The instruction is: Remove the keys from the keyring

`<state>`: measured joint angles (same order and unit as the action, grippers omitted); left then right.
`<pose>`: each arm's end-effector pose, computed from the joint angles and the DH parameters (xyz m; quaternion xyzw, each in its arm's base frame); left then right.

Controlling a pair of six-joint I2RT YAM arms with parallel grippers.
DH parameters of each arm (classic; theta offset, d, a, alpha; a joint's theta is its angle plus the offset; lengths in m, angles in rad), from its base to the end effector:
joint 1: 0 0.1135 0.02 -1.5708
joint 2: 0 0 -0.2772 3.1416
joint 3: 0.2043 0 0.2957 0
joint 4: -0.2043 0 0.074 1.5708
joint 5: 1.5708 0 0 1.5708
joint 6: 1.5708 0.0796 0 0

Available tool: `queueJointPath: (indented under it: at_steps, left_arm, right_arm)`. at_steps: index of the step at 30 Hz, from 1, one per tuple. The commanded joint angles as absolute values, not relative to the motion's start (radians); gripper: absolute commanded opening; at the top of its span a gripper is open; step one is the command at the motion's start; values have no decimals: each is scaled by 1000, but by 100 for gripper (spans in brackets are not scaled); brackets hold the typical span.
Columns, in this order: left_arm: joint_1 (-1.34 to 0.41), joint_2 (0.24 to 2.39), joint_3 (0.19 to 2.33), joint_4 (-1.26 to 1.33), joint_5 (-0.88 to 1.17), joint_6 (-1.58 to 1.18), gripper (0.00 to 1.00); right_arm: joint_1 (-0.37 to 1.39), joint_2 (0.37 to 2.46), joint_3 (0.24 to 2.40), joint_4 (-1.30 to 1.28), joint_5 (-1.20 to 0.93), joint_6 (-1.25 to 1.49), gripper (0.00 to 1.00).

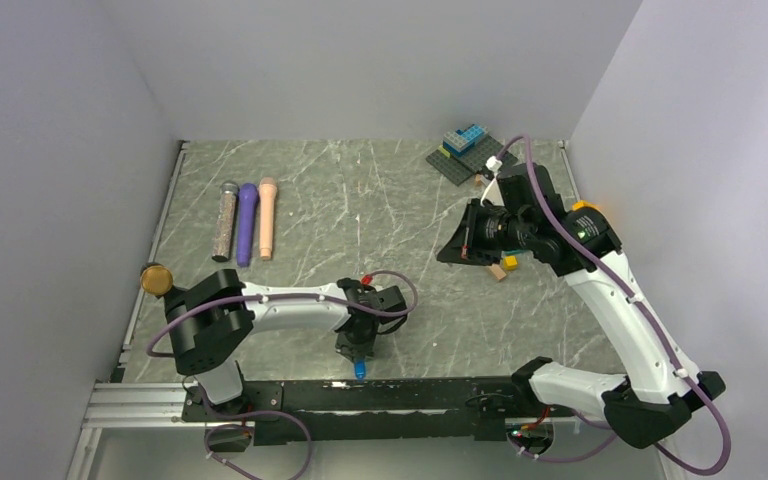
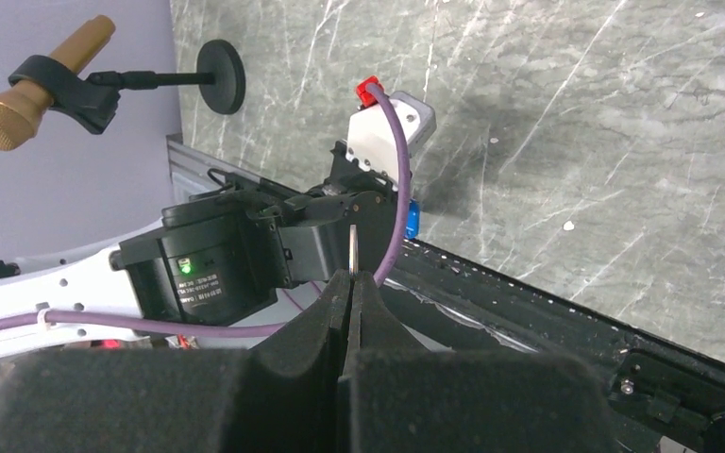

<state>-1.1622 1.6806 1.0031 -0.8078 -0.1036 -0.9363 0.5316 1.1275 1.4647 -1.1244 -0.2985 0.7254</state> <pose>0.1373 -0.2965 0.1017 0.1103 0.9916 -0.0112 0.0661 0.2126 0.1522 0.4100 0.0319 0.9152 0.3332 0.2247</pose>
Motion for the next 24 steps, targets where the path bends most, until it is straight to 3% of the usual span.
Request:
queueJointPath:
  at_steps: [1, 9, 15, 24]
  left_arm:
    - [-1127, 1678, 1029, -805, -158, -887, 0]
    - [-943, 1605, 1099, -800, -156, -706, 0]
    - [-829, 1700, 1239, -831, -148, -555, 0]
    - [-712, 1602, 1193, -861, -123, -562, 3]
  right_arm:
    - [527, 1137, 1456, -1106, -319, 725, 0]
    - [517, 1198, 1424, -999, -372, 741, 0]
    - [475, 1278, 1389, -897, -417, 726, 0]
    - [442, 1401, 1070, -492, -630, 750, 0]
